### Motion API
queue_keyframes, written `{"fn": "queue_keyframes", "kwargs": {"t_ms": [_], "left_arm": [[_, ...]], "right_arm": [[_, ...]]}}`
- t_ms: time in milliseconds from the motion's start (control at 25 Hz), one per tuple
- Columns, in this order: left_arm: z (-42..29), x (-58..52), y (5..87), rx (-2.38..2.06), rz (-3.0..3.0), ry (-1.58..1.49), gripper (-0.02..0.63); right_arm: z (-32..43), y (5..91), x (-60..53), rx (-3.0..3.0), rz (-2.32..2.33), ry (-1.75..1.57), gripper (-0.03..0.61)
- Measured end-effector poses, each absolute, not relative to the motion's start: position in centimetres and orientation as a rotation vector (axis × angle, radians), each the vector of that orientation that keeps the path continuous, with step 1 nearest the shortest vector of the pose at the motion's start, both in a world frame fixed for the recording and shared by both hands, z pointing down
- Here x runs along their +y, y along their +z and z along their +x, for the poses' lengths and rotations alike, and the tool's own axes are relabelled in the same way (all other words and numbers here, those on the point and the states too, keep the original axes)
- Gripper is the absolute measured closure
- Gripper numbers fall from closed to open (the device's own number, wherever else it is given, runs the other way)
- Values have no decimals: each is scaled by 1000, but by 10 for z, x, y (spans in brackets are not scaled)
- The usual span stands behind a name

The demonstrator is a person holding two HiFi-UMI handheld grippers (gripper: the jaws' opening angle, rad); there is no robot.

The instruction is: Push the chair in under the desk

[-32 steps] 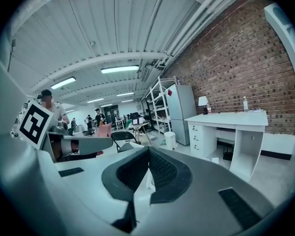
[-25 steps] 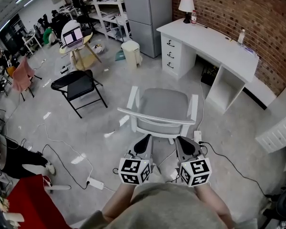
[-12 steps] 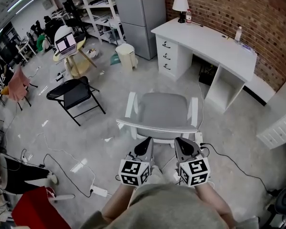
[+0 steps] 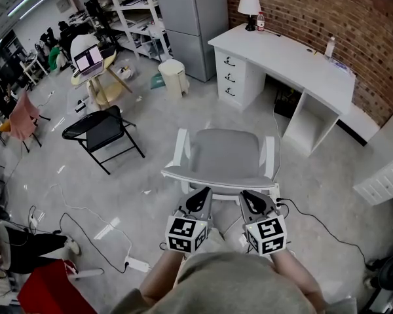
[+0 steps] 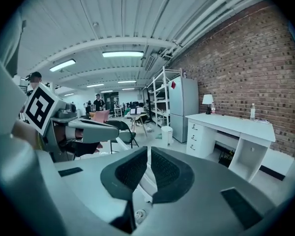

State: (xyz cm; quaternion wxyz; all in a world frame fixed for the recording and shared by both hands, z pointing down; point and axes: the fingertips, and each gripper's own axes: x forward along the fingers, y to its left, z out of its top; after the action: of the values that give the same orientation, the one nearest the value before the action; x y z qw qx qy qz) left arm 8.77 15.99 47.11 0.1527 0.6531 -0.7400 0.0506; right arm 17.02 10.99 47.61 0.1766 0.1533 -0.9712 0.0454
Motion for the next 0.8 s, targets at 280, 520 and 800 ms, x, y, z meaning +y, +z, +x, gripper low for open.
{"fn": "queue_keyframes", "kwargs": {"t_ms": [280, 520, 800], "left_arm": [[70, 156, 479, -2105, 1886, 251, 601], [61, 154, 488, -2041, 1928, 408, 547], [63, 149, 519, -1909, 2022, 721, 453]], "right_arm": [[155, 482, 102, -2696, 377, 75, 569], [143, 482, 98, -2660, 315, 22, 552], [135, 501, 93, -2544, 172, -204, 479]]}}
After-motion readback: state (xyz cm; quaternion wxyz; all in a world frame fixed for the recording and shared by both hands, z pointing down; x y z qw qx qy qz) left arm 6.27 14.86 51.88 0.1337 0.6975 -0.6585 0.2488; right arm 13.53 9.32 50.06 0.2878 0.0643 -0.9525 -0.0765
